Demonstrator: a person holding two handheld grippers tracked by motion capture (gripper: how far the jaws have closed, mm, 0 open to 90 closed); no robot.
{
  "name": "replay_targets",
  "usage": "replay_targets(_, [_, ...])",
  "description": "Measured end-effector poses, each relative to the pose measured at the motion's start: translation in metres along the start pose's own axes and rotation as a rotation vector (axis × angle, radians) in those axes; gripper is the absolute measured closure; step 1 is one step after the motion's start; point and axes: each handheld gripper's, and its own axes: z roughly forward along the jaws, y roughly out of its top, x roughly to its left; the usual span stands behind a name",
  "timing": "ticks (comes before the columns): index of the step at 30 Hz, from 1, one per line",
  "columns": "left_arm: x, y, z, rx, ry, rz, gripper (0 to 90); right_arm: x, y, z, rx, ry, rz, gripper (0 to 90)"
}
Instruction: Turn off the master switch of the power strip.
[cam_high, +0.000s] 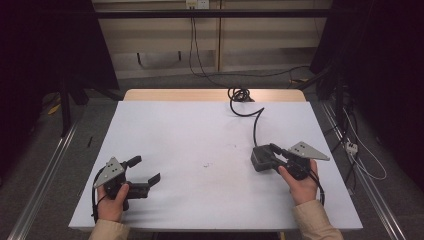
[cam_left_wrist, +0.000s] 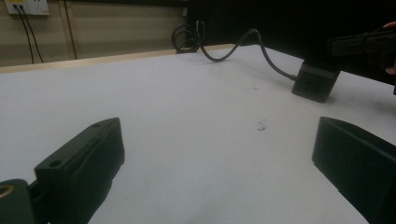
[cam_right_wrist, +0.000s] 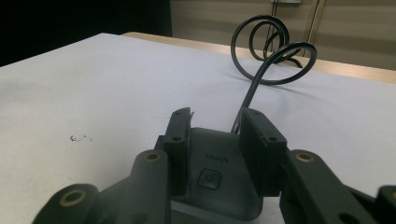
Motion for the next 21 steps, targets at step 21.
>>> replay_targets(21, [0.0, 0.0001, 0.0, 0.0, 0.0, 0.0, 2.1, 0.0014, 0.0002, 0.0026, 0.033, 0.032, 0.005, 78.1])
